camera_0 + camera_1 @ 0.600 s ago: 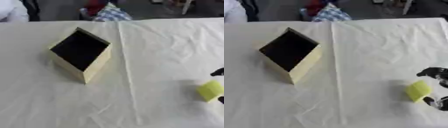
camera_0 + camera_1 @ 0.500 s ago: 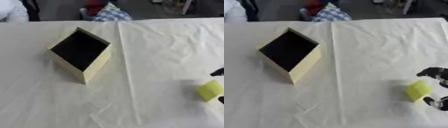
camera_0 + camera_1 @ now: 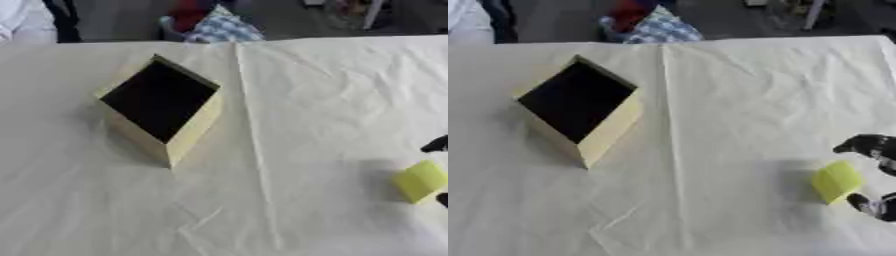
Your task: Pick up objects on the table and place them in the box.
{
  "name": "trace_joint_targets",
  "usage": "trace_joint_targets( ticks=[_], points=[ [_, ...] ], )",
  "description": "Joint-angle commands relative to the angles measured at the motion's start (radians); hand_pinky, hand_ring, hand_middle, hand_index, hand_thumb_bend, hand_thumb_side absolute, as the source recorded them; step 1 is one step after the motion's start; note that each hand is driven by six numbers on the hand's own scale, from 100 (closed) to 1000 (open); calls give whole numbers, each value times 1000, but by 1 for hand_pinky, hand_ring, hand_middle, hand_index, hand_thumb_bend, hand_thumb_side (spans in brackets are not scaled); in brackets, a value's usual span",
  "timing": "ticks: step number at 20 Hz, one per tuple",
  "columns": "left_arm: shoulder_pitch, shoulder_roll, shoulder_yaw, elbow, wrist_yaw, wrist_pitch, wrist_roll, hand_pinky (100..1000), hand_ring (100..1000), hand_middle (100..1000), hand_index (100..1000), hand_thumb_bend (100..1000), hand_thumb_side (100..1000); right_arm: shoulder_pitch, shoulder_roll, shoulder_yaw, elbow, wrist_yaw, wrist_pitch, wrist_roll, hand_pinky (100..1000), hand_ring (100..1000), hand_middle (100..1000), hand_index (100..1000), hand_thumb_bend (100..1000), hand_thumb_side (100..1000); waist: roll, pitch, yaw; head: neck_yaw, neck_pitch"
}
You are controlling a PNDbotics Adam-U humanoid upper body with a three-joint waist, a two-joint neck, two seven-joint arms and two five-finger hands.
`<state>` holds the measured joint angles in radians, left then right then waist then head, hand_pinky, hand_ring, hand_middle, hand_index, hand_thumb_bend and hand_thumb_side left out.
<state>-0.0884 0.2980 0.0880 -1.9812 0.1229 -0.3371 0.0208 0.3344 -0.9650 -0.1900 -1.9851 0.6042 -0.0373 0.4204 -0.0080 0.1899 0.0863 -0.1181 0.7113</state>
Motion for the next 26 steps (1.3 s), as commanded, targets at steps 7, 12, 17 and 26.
trace_joint_targets(
  ticks=[7,12,17,26],
  points=[
    [-11,12,-1,-19,2,0,-6,756,808,835,729,100,747,-15,-56,8,-15,-12,36,62,932,899,878,928,357,171,-2,-7,2,-6,-3],
    [-13,11,-4,-19,3,1,-9,756,809,836,728,100,749,-34,-73,22,-15,-23,63,93,932,900,880,928,356,186,-2,-3,6,-13,-7],
    [-16,9,-4,-19,3,1,-11,756,809,836,728,100,749,-56,-86,35,-15,-33,82,113,932,899,880,926,352,193,-2,1,11,-17,-9],
    [-19,7,-4,-19,2,0,-14,757,809,836,726,100,750,-66,-94,52,-15,-17,121,159,863,895,880,915,361,191,-1,9,13,-22,-11]
  ],
)
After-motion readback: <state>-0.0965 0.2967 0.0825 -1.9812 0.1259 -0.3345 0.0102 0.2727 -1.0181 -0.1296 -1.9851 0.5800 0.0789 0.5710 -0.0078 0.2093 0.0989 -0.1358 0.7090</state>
